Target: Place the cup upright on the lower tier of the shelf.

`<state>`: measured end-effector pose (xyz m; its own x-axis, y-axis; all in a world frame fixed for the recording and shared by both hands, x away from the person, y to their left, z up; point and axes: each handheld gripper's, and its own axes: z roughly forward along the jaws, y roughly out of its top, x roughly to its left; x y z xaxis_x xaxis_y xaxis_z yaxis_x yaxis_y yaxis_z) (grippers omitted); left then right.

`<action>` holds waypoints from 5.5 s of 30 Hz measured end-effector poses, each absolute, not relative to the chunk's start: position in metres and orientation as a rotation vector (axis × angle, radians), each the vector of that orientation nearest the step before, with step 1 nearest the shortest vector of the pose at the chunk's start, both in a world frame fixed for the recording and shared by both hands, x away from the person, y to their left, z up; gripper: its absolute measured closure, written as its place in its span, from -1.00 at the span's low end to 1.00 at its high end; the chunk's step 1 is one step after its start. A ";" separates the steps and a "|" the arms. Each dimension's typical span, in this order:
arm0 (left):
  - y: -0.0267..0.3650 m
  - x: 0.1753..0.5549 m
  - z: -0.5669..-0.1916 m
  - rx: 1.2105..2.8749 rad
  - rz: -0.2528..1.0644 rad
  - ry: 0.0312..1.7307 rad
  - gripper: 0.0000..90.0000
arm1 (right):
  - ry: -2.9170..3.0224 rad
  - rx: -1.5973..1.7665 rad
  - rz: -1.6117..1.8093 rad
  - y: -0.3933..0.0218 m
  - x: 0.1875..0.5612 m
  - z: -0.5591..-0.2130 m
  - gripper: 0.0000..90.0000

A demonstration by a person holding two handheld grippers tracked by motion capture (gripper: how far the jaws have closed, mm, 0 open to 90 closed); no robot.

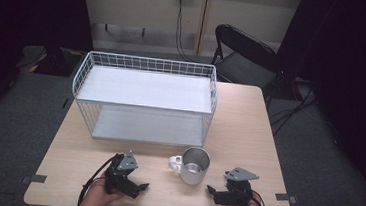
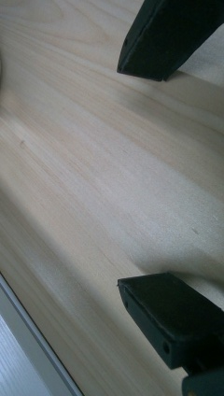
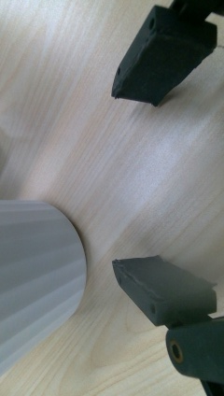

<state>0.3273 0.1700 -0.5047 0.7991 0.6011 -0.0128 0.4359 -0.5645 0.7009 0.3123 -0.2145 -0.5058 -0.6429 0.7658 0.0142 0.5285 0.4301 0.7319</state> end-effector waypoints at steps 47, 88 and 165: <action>0.170 0.327 -0.505 2.258 0.295 0.762 -1.00 | 2.278 1.242 1.161 -0.211 0.342 -0.402 -0.18; 0.170 0.328 -0.505 2.257 0.297 0.763 -1.00 | 2.274 1.338 1.094 -0.159 0.352 -0.426 0.70; 0.170 0.328 -0.505 2.261 0.298 0.761 -1.00 | 2.193 1.219 1.136 -0.100 0.394 -0.400 0.82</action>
<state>0.3280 0.1699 -0.5047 0.7991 0.6011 -0.0103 0.4346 -0.5657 0.7007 0.3942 -0.0999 -0.3996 -0.5485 0.8346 0.0504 0.5228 0.2953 0.7997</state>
